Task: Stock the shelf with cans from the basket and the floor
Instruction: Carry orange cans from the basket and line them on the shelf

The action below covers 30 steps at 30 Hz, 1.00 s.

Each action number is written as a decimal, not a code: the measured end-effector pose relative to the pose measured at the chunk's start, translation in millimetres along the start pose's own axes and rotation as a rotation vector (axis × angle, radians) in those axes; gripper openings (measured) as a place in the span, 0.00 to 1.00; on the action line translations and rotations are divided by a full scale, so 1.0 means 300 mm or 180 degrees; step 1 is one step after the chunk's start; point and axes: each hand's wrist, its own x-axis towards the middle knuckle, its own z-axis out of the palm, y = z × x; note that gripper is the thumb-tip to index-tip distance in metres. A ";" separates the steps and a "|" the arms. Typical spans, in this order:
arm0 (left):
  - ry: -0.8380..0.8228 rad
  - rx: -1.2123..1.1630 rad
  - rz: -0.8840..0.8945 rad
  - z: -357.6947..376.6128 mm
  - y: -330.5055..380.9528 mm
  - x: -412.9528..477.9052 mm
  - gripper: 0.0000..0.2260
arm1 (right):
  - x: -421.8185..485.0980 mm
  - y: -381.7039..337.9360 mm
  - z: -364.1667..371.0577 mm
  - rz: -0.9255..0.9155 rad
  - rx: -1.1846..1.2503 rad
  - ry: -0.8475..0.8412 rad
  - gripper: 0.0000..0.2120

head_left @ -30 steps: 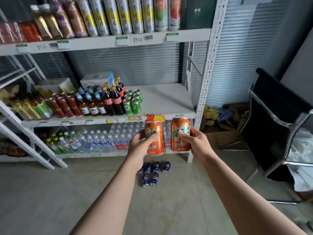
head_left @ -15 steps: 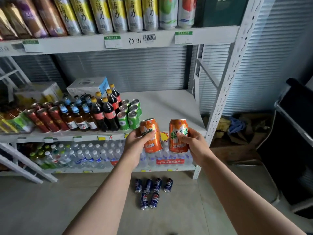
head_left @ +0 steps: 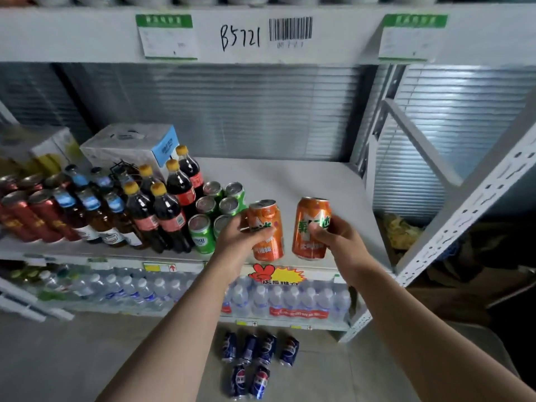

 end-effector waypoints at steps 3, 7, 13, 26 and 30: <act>-0.0105 0.0116 0.0029 -0.006 -0.033 0.121 0.26 | 0.113 0.039 0.006 -0.0070 -0.0024 -0.0036 0.09; -0.0150 0.0177 0.0150 -0.005 -0.089 0.234 0.18 | 0.243 0.111 -0.012 -0.0121 -0.0086 0.0018 0.13; 0.0187 0.0083 0.0307 0.033 -0.248 0.382 0.24 | 0.391 0.275 -0.081 -0.0262 -0.0427 0.0126 0.20; 0.0732 0.0172 0.0628 0.066 -0.430 0.532 0.34 | 0.519 0.474 -0.070 -0.0799 -0.0891 0.0156 0.28; 0.0723 0.0329 0.0748 0.073 -0.434 0.581 0.31 | 0.550 0.505 -0.074 -0.0836 -0.0803 0.0123 0.28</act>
